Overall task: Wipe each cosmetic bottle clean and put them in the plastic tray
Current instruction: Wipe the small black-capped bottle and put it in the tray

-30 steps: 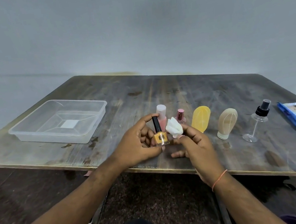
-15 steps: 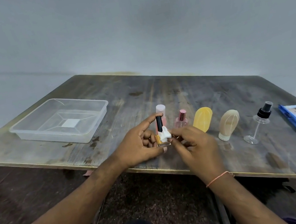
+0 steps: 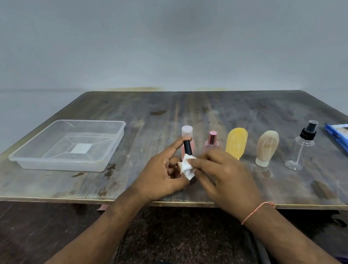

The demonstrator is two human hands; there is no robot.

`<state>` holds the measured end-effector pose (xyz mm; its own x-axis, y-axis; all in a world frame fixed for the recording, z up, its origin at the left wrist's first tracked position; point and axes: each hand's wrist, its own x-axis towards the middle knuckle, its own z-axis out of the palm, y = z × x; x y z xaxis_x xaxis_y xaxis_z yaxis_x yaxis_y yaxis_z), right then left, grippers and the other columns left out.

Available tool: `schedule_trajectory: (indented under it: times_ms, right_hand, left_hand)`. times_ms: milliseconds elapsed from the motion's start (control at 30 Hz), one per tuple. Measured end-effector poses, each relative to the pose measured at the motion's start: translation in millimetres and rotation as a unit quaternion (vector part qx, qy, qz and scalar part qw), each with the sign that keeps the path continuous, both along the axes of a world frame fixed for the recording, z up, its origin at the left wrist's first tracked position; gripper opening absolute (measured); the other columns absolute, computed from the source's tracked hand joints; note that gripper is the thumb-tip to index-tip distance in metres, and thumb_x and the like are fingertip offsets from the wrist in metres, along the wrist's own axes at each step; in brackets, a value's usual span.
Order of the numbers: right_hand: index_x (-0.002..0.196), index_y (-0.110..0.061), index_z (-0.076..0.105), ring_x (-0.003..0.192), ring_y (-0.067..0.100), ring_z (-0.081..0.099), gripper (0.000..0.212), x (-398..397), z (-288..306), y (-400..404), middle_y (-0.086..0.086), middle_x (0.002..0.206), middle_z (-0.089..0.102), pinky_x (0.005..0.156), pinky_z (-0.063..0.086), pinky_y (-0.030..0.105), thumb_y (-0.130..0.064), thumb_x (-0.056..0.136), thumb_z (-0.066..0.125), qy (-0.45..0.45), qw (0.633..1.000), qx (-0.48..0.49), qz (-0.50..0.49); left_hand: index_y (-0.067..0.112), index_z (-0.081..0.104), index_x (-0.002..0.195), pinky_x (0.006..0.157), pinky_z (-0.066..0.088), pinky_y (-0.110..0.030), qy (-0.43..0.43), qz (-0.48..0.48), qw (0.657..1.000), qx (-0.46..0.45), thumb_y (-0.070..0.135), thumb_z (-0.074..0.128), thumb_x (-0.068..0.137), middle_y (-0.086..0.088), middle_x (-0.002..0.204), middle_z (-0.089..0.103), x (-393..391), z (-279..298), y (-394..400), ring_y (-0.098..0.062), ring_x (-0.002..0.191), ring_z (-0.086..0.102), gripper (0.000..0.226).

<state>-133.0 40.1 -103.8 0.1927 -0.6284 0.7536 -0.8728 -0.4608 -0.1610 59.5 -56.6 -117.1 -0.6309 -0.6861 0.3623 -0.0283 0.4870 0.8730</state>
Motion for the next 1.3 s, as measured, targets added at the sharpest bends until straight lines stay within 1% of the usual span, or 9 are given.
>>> schedule_trajectory:
  times_ms: [100, 233, 433, 567, 700, 800, 967, 1133, 1300]
  right_hand:
    - [0.117, -0.022, 0.081, 0.086, 0.022, 0.064, 0.026, 0.4, -0.5, 6.4, -0.002, 0.098, 0.068, 0.069, 0.055, 0.038, -0.016, 0.092, 0.077, 0.031, 0.999, 0.001, 0.020]
    - [0.112, -0.021, 0.082, 0.087, 0.017, 0.065, 0.020, -10.9, -5.4, 9.4, -0.005, 0.098, 0.071, 0.071, 0.055, 0.034, -0.021, 0.094, 0.074, -0.004, 1.000, -0.004, 0.003]
    - [0.116, -0.029, 0.082, 0.086, 0.003, 0.070, 0.022, 1.9, -6.3, -4.1, -0.018, 0.101, 0.076, 0.073, 0.060, 0.031, -0.023, 0.096, 0.075, -0.174, 0.982, 0.063, -0.035]
    - [0.106, -0.040, 0.083, 0.079, 0.010, 0.077, 0.030, 11.2, -8.2, -6.0, -0.011, 0.091, 0.082, 0.074, 0.064, 0.037, -0.013, 0.101, 0.070, -0.372, 0.901, 0.219, 0.037]
    - [0.096, -0.037, 0.086, 0.073, 0.015, 0.075, 0.039, 11.0, -4.4, -0.7, 0.006, 0.087, 0.082, 0.064, 0.061, 0.029, -0.005, 0.104, 0.064, -0.484, 0.821, 0.278, 0.119]
    - [0.103, -0.021, 0.086, 0.077, 0.018, 0.073, 0.021, 4.3, -3.1, -0.8, 0.011, 0.086, 0.079, 0.069, 0.061, 0.031, -0.013, 0.104, 0.067, -0.497, 0.795, 0.314, 0.152]
    - [0.107, -0.014, 0.085, 0.079, 0.014, 0.072, 0.017, -3.1, 0.1, 1.6, 0.010, 0.088, 0.080, 0.072, 0.059, 0.025, -0.016, 0.098, 0.071, -0.498, 0.769, 0.347, 0.200]
    - [0.110, -0.010, 0.082, 0.077, 0.008, 0.070, 0.022, -1.8, -2.8, 0.2, 0.002, 0.087, 0.081, 0.072, 0.058, 0.021, -0.018, 0.090, 0.079, -0.473, 0.779, 0.352, 0.212]
    - [0.117, -0.011, 0.080, 0.077, 0.010, 0.070, 0.027, -2.5, -7.0, -3.7, 0.006, 0.093, 0.083, 0.071, 0.059, 0.022, -0.014, 0.090, 0.077, -0.487, 0.775, 0.350, 0.201]
  left_hand:
    - [0.049, 0.037, 0.164, 0.078, 0.054, -0.036, -0.002, 0.001, 1.000, -0.009, 0.001, 0.085, 0.089, -0.020, 0.085, 0.068, 0.9, -1.6, -1.2, -0.020, 0.078, 0.064, 0.101]
    - [0.049, 0.040, 0.163, 0.072, 0.052, -0.030, 0.011, 0.010, 1.000, 0.007, -0.003, 0.084, 0.087, -0.016, 0.086, 0.063, 1.0, -2.3, -3.9, -0.020, 0.076, 0.060, 0.102]
    - [0.041, 0.043, 0.164, 0.068, 0.052, -0.025, 0.018, 0.030, 0.999, -0.005, -0.001, 0.090, 0.083, -0.006, 0.076, 0.064, 1.4, 1.6, 2.1, -0.014, 0.070, 0.062, 0.102]
    - [0.033, 0.052, 0.158, 0.070, 0.045, -0.021, 0.015, 0.046, 0.996, -0.070, 0.005, 0.096, 0.078, -0.010, 0.076, 0.050, 2.8, 3.7, 5.0, -0.010, 0.068, 0.049, 0.096]
    - [0.034, 0.055, 0.156, 0.072, 0.043, -0.025, 0.010, 0.064, 0.993, -0.095, 0.015, 0.101, 0.073, -0.013, 0.085, 0.043, 1.7, 3.5, 2.5, -0.024, 0.075, 0.044, 0.097]
    - [0.037, 0.056, 0.154, 0.078, 0.047, -0.028, 0.006, 0.074, 0.990, -0.121, 0.023, 0.104, 0.070, -0.005, 0.093, 0.052, 2.0, 3.5, 1.9, -0.022, 0.084, 0.048, 0.098]
    - [0.032, 0.058, 0.151, 0.083, 0.045, -0.015, -0.004, 0.073, 0.987, -0.146, 0.023, 0.106, 0.067, -0.002, 0.109, 0.055, 1.7, 4.0, 0.6, -0.017, 0.092, 0.053, 0.097]
    - [0.039, 0.058, 0.149, 0.085, 0.052, -0.022, -0.024, 0.070, 0.989, -0.129, 0.017, 0.101, 0.069, 0.012, 0.119, 0.057, 1.6, 3.7, 0.5, -0.019, 0.095, 0.059, 0.094]
    - [0.041, 0.055, 0.151, 0.089, 0.059, -0.038, -0.021, 0.067, 0.992, -0.109, 0.017, 0.100, 0.071, 0.008, 0.125, 0.065, 0.3, 4.0, 1.8, -0.022, 0.099, 0.064, 0.095]
